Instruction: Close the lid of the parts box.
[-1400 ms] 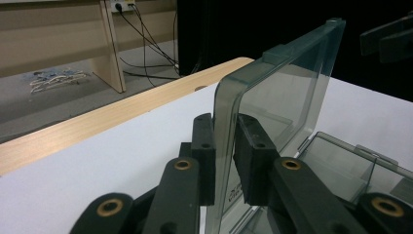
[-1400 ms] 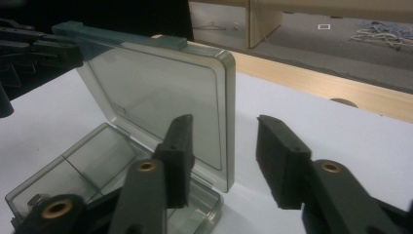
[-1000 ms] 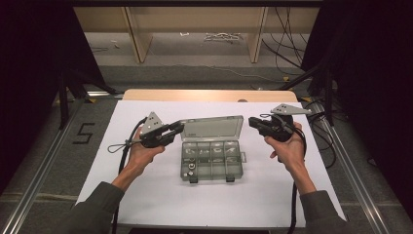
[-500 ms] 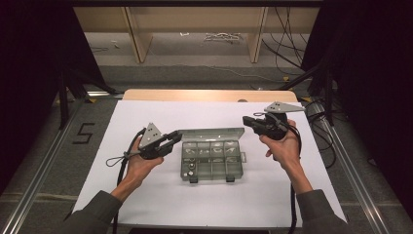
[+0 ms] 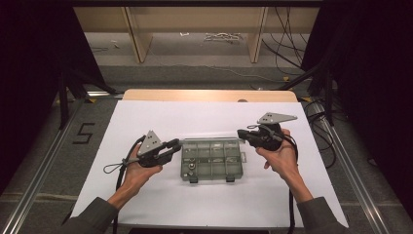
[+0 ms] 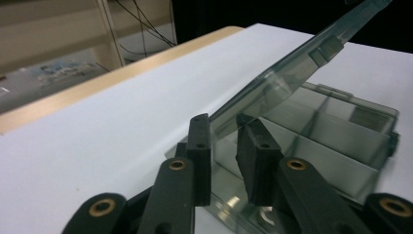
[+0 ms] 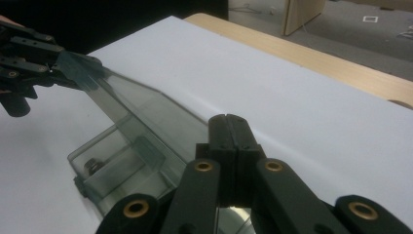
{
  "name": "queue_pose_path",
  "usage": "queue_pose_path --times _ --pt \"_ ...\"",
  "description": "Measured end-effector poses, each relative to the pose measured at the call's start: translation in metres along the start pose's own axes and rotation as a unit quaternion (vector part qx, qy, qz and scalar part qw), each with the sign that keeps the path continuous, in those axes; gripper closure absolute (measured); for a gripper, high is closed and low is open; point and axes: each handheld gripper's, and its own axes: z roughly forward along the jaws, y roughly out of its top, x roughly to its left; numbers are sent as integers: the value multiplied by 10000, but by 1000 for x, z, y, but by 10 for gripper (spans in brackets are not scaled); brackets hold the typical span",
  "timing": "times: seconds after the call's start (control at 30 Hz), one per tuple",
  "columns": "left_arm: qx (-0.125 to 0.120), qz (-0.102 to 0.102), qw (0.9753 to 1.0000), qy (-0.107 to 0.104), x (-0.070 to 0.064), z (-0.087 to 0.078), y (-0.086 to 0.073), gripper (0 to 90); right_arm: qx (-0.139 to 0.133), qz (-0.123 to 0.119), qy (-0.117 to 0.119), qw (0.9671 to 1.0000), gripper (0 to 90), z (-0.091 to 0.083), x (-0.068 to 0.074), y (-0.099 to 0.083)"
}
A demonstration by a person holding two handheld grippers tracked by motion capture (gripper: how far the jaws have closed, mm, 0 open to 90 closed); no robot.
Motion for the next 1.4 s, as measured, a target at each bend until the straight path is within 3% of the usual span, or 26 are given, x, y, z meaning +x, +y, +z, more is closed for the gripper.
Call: queue_pose_path --times 0.27,0.5,0.57,0.7,0.73,0.97,1.4 --pt "449 15 9986 -273 -15 -13 -15 683 198 -73 154 9997 900 0 13 -16" --pt "466 -171 9980 -398 -29 -24 -24 611 358 -109 236 9990 900 -2 19 -32" --pt "426 -129 9982 -408 -30 -29 -26 591 416 -117 235 9988 900 -1 21 -36" --pt "377 -340 9982 -303 -32 -38 -29 525 496 -129 272 9983 900 1 24 -42" --pt "363 -278 9986 -275 -32 -40 -29 513 506 -123 265 9983 900 1 25 -43" --pt "271 -528 9982 -57 -30 -51 -30 407 608 -172 242 9977 900 4 30 -51" --pt "115 -778 9967 215 -23 -56 -31 289 864 -229 174 9958 900 11 37 -70"
